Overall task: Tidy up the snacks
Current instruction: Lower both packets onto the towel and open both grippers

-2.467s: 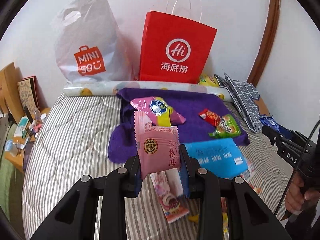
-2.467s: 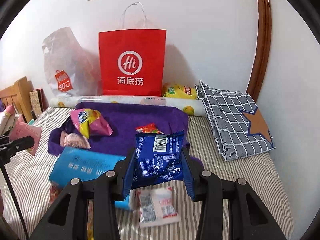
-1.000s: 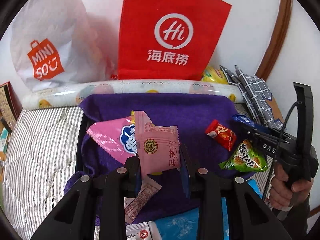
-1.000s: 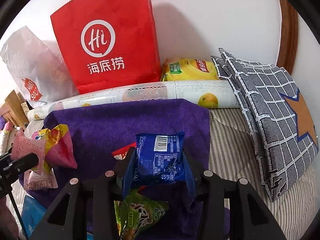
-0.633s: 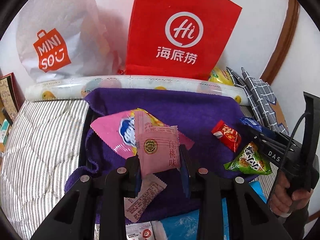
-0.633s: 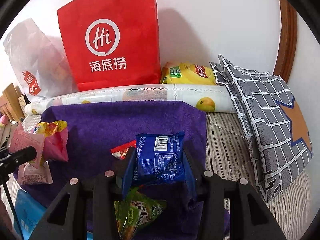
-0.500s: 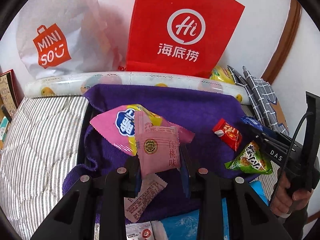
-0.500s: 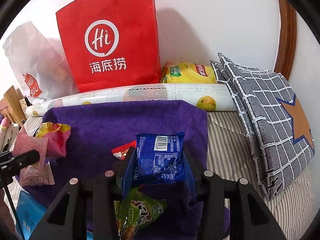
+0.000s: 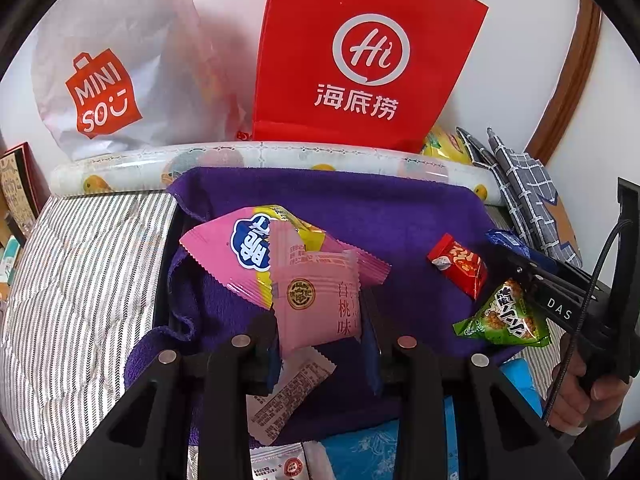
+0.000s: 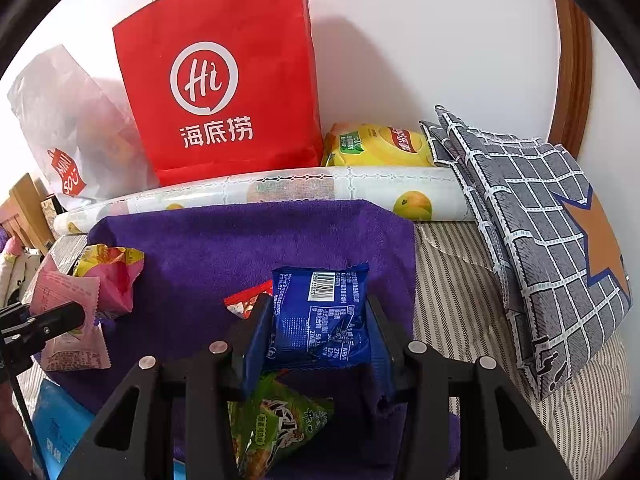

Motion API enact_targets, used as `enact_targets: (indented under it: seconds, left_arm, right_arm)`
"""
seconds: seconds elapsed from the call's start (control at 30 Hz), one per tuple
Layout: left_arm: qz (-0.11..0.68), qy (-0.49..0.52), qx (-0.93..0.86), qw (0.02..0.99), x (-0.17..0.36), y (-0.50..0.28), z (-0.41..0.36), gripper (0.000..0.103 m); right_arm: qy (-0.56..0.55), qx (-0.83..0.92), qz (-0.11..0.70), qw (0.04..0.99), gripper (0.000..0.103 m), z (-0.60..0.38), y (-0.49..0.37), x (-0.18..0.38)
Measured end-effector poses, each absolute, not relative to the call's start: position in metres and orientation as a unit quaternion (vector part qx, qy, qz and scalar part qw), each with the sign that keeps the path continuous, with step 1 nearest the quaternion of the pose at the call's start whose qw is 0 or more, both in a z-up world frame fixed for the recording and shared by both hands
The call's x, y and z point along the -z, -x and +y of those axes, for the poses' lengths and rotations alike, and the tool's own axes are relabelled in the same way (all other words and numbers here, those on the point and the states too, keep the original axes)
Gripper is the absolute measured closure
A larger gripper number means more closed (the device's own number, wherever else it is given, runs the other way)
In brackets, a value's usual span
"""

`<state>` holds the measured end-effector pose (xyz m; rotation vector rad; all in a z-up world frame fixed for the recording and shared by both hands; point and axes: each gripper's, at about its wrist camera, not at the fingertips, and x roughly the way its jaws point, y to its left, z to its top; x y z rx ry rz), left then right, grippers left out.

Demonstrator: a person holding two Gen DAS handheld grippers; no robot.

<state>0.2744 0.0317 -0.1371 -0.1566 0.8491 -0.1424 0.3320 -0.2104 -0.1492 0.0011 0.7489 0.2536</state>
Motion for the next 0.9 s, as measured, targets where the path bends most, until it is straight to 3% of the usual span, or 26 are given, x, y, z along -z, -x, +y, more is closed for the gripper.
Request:
enact_targets:
  seconds: [0.9]
  left_arm:
    - [0.419, 0.089, 0.074, 0.9, 0.1395, -0.2757, 0.034, 0.069]
  right_arm:
    - [0.007, -0.119, 0.364, 0.924, 0.052, -0.2084, -0.3306, 0.1506]
